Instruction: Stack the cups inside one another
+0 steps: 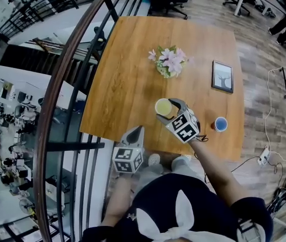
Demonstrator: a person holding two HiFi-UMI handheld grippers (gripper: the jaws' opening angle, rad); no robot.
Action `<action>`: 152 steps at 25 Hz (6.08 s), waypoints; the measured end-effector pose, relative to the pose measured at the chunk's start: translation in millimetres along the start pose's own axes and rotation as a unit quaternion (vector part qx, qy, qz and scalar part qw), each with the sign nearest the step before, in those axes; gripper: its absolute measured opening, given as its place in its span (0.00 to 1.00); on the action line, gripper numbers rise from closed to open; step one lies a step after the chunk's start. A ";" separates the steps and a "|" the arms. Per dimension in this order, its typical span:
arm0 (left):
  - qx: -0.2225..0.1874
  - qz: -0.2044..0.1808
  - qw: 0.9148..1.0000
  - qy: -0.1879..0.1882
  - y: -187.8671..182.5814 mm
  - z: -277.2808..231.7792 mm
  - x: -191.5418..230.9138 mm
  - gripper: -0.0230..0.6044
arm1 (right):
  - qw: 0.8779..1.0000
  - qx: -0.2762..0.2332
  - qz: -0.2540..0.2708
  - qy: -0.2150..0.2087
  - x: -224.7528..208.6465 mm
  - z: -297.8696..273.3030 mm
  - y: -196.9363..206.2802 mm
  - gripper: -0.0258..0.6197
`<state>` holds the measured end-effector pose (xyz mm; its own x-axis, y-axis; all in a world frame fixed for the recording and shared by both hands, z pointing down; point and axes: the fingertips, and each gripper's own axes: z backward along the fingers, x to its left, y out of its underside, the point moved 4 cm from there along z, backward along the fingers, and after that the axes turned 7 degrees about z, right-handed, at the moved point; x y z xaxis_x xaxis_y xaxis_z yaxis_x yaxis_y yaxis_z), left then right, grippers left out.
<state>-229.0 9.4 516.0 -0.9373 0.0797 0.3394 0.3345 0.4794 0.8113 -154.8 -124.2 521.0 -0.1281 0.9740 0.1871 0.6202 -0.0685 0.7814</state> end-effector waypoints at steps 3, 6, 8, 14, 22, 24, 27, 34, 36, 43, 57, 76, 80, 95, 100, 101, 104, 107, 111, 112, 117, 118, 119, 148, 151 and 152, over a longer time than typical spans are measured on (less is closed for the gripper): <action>-0.005 -0.004 1.000 0.006 -4.7 0.6 -4.3 0.06 | 1.000 -0.015 -0.015 0.005 3.3 16.6 -2.1 0.56; -0.010 -0.009 1.000 0.012 -7.2 2.3 -10.1 0.06 | 0.999 -0.028 -0.031 0.008 9.2 32.1 -2.8 0.56; -0.011 -0.012 1.000 0.016 -7.2 3.6 -13.6 0.06 | 0.999 -0.035 -0.036 0.010 12.9 40.8 -3.9 0.56; -0.008 -0.016 0.999 0.029 -3.3 2.0 -22.9 0.06 | 0.998 -0.045 -0.041 0.020 20.8 59.7 -2.2 0.56; 0.007 -0.029 0.998 0.060 2.5 -8.7 -45.7 0.06 | 0.996 -0.039 -0.059 0.046 21.7 85.3 15.8 0.56; 0.011 -0.034 0.997 0.071 2.5 -13.6 -53.3 0.06 | 0.996 -0.036 -0.066 0.056 19.0 92.1 21.8 0.56; 0.018 -0.046 0.995 0.091 4.5 -22.7 -66.3 0.06 | 0.994 -0.031 -0.075 0.074 14.1 104.2 32.9 0.56; 0.032 -0.072 0.987 0.139 4.6 -47.0 -106.2 0.06 | 0.985 -0.014 -0.111 0.130 -6.1 145.2 69.4 0.56; 0.038 -0.076 0.985 0.151 5.8 -53.7 -113.9 0.06 | 0.982 -0.008 -0.122 0.146 -12.6 154.4 80.0 0.56; 0.055 -0.091 0.978 0.179 11.7 -68.8 -136.6 0.06 | 0.968 0.007 -0.155 0.199 -29.8 190.5 114.4 0.56; 0.070 -0.104 0.969 0.214 19.2 -85.1 -173.7 0.06 | 0.942 0.028 -0.192 0.272 -54.2 249.0 160.0 0.56; 0.073 -0.100 0.974 0.191 25.6 -83.7 -168.2 0.06 | 0.940 0.069 -0.206 0.264 -68.3 233.0 203.7 0.56; 0.073 -0.098 0.975 0.186 26.8 -83.0 -166.3 0.06 | 0.940 0.073 -0.219 0.250 -69.8 225.3 213.6 0.56; 0.079 -0.098 0.976 0.179 28.2 -80.4 -163.1 0.06 | 0.944 0.096 -0.223 0.225 -69.1 208.1 226.9 0.57; 0.078 -0.098 0.976 0.180 29.0 -80.8 -163.5 0.06 | 0.942 0.083 -0.217 0.243 -71.4 215.6 221.9 0.57; 0.078 -0.098 0.976 0.180 29.2 -80.7 -164.0 0.06 | 0.941 0.079 -0.216 0.247 -71.8 218.5 220.3 0.57; 0.077 -0.099 0.975 0.182 28.3 -80.3 -164.9 0.06 | 0.939 0.066 -0.213 0.261 -72.3 227.5 214.0 0.55; 0.075 -0.100 0.975 0.184 26.9 -80.3 -165.9 0.06 | 0.936 0.055 -0.208 0.278 -72.1 236.7 208.6 0.46; 0.073 -0.103 0.974 0.190 27.0 -80.3 -169.0 0.06 | 0.930 0.045 -0.208 0.300 -70.5 247.0 208.9 0.26; 0.072 -0.104 0.973 0.192 26.7 -79.9 -169.9 0.06 | 0.928 0.040 -0.209 0.305 -69.7 249.9 208.3 0.21; 0.070 -0.104 0.973 0.196 26.4 -78.2 -171.9 0.06 | 0.925 0.018 -0.210 0.316 -64.1 262.0 202.2 0.04; 0.069 -0.104 0.972 0.196 26.4 -77.7 -172.1 0.06 | 0.925 0.017 -0.211 0.314 -62.3 263.1 201.7 0.04; 0.069 -0.104 0.972 0.197 26.6 -77.4 -172.3 0.06 | 0.926 0.016 -0.215 0.310 -60.0 263.4 201.4 0.04; 0.092 -0.117 0.961 0.234 46.7 -70.4 -193.8 0.06 | 0.957 0.003 -0.219 0.190 26.9 225.5 181.5 0.04; 0.094 -0.116 0.961 0.233 49.4 -68.7 -193.7 0.06 | 0.957 0.003 -0.219 0.188 29.2 225.7 182.7 0.04; 0.095 -0.116 0.961 0.232 50.3 -68.2 -193.5 0.06 | 0.958 0.004 -0.219 0.187 29.8 225.9 183.4 0.04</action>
<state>-24.2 -41.5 523.6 -0.8252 -0.4256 0.3714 0.0566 0.5919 0.8040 129.9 -58.9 535.4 -0.6449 0.7630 0.0437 0.4488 0.3319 0.8297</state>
